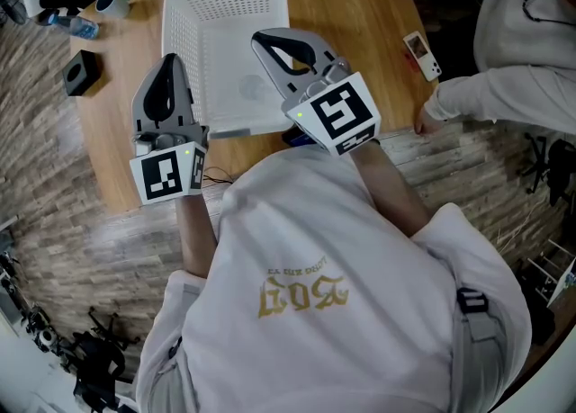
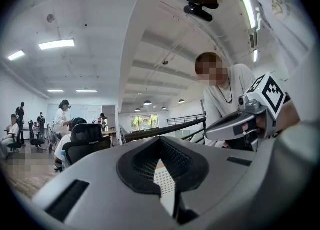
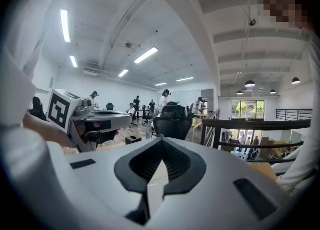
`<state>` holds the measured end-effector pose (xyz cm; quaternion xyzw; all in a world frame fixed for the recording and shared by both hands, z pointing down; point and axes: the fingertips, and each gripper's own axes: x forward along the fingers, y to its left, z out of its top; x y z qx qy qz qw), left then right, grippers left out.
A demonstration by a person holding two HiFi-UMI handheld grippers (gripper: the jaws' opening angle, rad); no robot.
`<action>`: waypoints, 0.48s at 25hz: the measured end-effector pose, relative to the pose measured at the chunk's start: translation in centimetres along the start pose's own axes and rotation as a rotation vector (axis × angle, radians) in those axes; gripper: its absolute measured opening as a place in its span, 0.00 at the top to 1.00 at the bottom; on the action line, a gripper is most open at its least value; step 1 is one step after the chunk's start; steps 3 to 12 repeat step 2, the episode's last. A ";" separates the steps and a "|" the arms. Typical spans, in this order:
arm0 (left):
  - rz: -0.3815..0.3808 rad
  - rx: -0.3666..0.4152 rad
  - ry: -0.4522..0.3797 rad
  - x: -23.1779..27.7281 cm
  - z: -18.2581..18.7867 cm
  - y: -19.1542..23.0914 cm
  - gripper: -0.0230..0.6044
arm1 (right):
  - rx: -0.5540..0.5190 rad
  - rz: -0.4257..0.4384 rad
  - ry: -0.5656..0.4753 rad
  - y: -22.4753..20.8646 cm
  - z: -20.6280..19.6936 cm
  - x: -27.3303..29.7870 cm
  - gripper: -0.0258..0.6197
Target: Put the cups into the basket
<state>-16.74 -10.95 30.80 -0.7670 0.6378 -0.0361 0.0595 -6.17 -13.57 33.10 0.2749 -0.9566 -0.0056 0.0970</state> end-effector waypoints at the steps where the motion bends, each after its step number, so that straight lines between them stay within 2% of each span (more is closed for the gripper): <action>1: 0.000 0.000 -0.001 0.0 0.0 0.0 0.95 | -0.004 0.001 0.004 -0.1 -0.1 0.1 0.95; 12: 0.001 0.000 -0.001 0.1 0.0 0.1 0.95 | -0.008 0.003 0.008 -0.1 -0.2 0.2 0.95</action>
